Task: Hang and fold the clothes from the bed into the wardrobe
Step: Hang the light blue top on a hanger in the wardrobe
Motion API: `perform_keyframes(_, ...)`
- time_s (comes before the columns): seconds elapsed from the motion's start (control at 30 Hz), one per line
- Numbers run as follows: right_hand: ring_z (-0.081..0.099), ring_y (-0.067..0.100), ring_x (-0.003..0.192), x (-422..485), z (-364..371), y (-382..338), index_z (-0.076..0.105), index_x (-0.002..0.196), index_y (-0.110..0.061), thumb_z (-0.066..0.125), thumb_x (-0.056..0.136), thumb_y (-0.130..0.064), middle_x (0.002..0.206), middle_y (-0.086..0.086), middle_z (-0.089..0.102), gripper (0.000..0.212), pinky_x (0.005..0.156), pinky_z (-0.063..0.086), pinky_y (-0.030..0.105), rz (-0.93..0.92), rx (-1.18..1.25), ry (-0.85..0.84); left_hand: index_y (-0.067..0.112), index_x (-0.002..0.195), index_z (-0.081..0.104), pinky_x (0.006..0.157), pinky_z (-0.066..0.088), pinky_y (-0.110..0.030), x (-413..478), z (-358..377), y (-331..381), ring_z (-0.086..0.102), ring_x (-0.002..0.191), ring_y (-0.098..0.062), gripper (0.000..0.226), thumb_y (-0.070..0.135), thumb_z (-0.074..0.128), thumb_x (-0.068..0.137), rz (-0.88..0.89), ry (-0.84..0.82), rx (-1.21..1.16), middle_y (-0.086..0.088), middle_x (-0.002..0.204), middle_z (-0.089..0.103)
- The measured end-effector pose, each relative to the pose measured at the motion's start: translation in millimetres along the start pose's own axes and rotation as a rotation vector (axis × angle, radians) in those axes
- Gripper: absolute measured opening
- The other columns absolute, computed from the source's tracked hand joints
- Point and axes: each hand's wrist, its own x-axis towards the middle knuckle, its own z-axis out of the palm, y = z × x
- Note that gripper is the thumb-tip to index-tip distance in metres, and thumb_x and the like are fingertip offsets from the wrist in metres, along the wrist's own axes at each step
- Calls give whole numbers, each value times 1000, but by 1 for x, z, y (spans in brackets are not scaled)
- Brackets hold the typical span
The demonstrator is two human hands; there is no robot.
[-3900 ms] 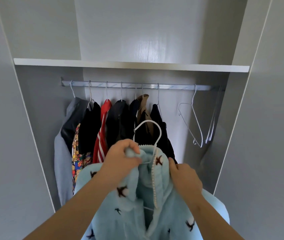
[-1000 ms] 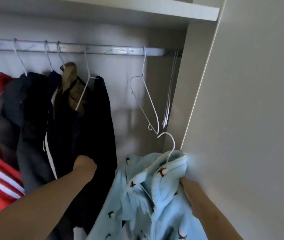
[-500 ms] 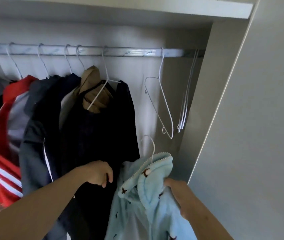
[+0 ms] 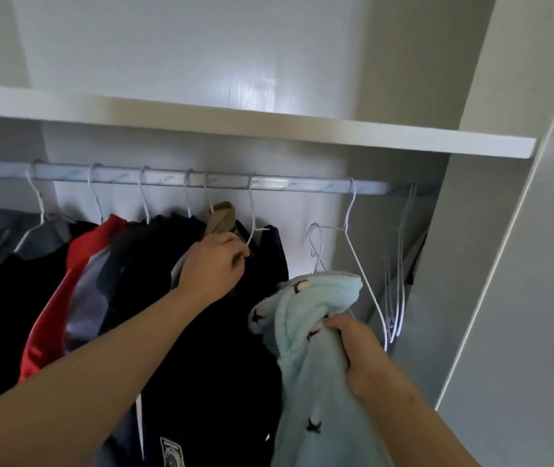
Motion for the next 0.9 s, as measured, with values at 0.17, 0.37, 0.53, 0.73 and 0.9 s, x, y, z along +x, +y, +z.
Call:
perform_keyframes(0.17,62,22,65,17,31,-53,65,84,-6,51,88,-9,59,7,69,15,54,45,27,-123,15,-4,12,116,60,106,31,-27,29,21,-17,35,131,-18,33,15,65,84,-226,-219,-196,-4,144,32)
perform_keyframes(0.37,59,26,69,40,66,-85,63,86,-5,50,89,-10,75,13,65,14,61,47,31,-170,-26,36,17,125,51,87,45,-25,46,42,-34,54,110,-19,39,12,57,86,-387,-372,-287,-7,127,50)
perform_keyframes(0.53,58,30,80,68,84,-95,59,77,-7,55,85,-8,84,17,62,9,88,49,43,-210,-88,128,27,114,50,36,39,-16,34,54,-33,53,35,-6,26,11,42,95,-515,-323,-650,-1,86,62)
perform_keyframes(0.73,63,15,52,88,94,-80,56,73,-8,45,89,-1,57,5,66,21,44,48,19,-228,-90,73,29,112,50,30,29,-14,24,63,-28,34,25,-5,25,11,37,99,-635,-216,-956,-7,58,58)
perform_keyframes(0.9,50,18,68,105,96,-65,51,73,-9,46,93,-14,75,8,55,22,66,45,33,-354,-417,183,31,117,49,32,31,-14,22,67,-23,38,28,-1,28,13,36,100,-690,-196,-1041,-2,49,51)
